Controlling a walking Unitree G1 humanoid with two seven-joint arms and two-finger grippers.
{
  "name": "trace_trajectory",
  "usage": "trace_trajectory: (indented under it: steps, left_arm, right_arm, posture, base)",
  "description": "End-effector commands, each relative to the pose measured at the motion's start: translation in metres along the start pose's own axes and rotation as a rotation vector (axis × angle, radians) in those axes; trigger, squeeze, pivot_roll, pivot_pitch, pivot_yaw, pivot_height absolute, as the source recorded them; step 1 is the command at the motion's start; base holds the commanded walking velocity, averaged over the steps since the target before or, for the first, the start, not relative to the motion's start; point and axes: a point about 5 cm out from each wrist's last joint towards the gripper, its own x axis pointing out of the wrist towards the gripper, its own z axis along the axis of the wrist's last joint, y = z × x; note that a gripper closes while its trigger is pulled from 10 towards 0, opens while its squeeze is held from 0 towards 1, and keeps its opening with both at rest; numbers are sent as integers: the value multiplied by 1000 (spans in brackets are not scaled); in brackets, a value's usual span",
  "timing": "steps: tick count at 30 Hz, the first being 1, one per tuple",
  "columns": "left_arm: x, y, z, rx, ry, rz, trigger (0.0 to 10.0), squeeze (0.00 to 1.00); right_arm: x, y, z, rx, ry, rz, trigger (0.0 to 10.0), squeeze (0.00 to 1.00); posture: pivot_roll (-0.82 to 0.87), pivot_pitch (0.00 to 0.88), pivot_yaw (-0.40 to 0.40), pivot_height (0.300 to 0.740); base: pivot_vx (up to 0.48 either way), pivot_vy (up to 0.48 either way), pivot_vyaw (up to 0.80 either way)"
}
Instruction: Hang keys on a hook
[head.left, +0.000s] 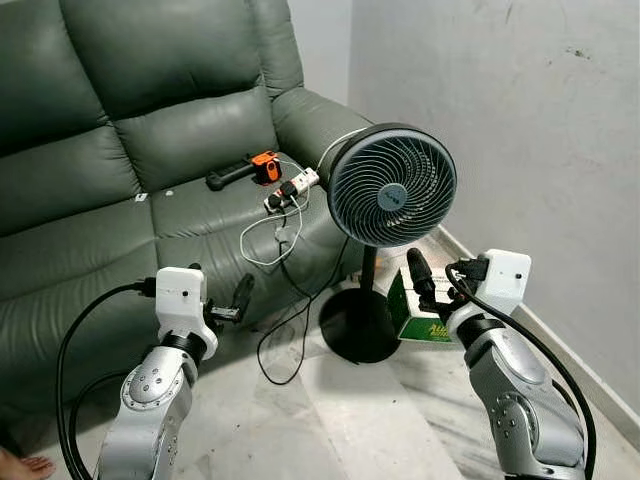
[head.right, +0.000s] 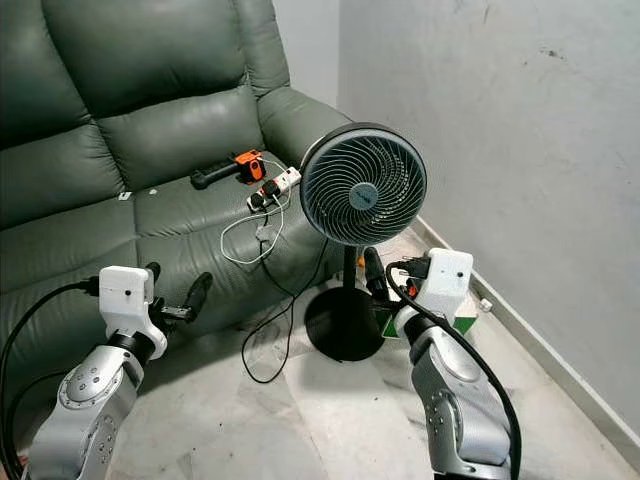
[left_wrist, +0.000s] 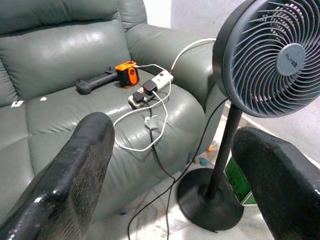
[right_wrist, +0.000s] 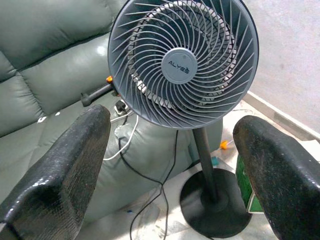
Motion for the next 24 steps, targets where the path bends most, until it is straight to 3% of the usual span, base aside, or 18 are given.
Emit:
trace_trajectory:
  steps: [1,7,11,12,17,22,24]
  left_arm:
    - [-5,6,-4,7,8,12,10000,0]
    - [-14,16,-24,-51,68,32,10000,0]
    - [-15,18,-27,-91,80,46,10000,0]
    - [-14,18,-27,-90,81,38,10000,0]
    - [-14,18,-27,-88,78,28,10000,0]
    - [-14,17,-24,-75,63,22,10000,0]
    - [-14,17,-23,-71,59,14,10000,0]
  right_arm:
    - [-2,-2,-6,8,20,-13,10000,0]
    - [-16,-19,-14,-115,45,-43,10000,0]
    - [-21,-27,-16,-188,45,-55,10000,0]
    - [-23,-29,-15,-243,31,-59,10000,0]
    - [-25,-29,-12,-337,-6,-73,10000,0]
    - [-27,-31,-11,-340,-13,-102,10000,0]
    - [-26,-31,-12,-286,2,-89,10000,0]
  posture:
    - [-22,0,53,740]
    - [-29,0,56,740]
    - [-34,5,57,740]
    - [-34,9,58,740]
    - [-35,11,60,740]
    - [-35,11,60,740]
    - [-35,11,60,740]
  base:
    - [0,0,0]
    - [0,0,0]
    - [0,0,0]
    - [0,0,0]
    - [0,0,0]
    - [0,0,0]
    - [0,0,0]
